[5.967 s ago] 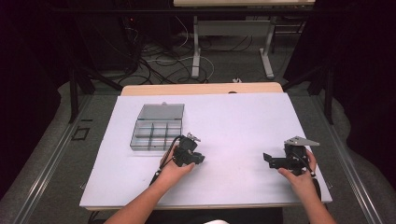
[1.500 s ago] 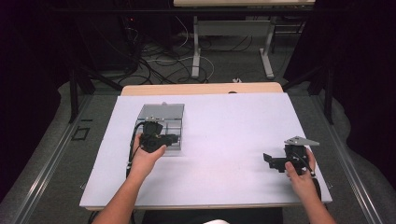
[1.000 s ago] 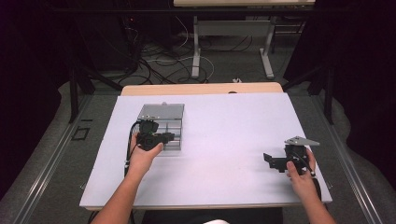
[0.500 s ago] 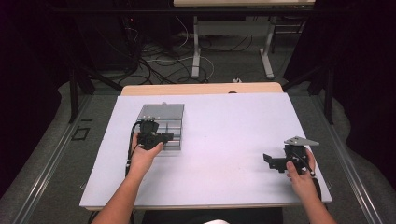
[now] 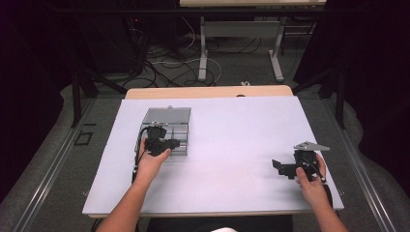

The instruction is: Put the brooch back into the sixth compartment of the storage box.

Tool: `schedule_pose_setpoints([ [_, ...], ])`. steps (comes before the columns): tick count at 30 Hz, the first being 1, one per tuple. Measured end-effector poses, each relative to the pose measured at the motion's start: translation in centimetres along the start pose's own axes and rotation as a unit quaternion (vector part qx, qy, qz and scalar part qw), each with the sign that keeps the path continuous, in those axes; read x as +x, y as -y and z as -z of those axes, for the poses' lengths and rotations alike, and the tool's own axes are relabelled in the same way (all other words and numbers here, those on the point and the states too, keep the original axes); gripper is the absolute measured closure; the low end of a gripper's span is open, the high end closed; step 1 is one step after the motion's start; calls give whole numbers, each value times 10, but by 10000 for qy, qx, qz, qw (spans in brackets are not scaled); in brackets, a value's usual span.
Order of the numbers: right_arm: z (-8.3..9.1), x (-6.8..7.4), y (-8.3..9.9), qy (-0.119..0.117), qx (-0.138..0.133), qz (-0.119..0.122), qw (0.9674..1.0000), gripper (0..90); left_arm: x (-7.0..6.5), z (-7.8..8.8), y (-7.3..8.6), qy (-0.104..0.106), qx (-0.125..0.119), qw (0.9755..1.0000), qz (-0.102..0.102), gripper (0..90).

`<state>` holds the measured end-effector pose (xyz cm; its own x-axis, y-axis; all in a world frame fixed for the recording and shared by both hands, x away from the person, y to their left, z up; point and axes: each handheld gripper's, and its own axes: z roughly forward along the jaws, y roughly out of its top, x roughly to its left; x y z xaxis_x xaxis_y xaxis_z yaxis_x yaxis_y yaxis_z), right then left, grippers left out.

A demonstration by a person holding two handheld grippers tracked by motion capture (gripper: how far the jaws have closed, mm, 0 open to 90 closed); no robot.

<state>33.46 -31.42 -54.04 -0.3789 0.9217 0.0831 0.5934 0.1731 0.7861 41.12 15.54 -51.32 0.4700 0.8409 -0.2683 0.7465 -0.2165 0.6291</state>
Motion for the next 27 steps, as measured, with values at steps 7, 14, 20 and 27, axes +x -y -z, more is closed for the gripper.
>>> schedule_pose_setpoints([
  [7, 0, 0, 0, -5, 6, 26, 10000, 0, 0, -5, 2, -75, -29, 10000, 39, 781],
  [14, 0, 0, 0, -15, 17, 14, 10000, 0, 2, -8, 3, -124, 61, 9999, 46, 781],
  [20, -1, 1, 0, -23, 30, 20, 10000, 0, 2, -11, 3, -157, 106, 9998, 42, 780],
  [27, -1, 1, 0, -27, 30, 31, 10000, 0, 2, -12, 4, -214, 143, 9997, 27, 777],
])
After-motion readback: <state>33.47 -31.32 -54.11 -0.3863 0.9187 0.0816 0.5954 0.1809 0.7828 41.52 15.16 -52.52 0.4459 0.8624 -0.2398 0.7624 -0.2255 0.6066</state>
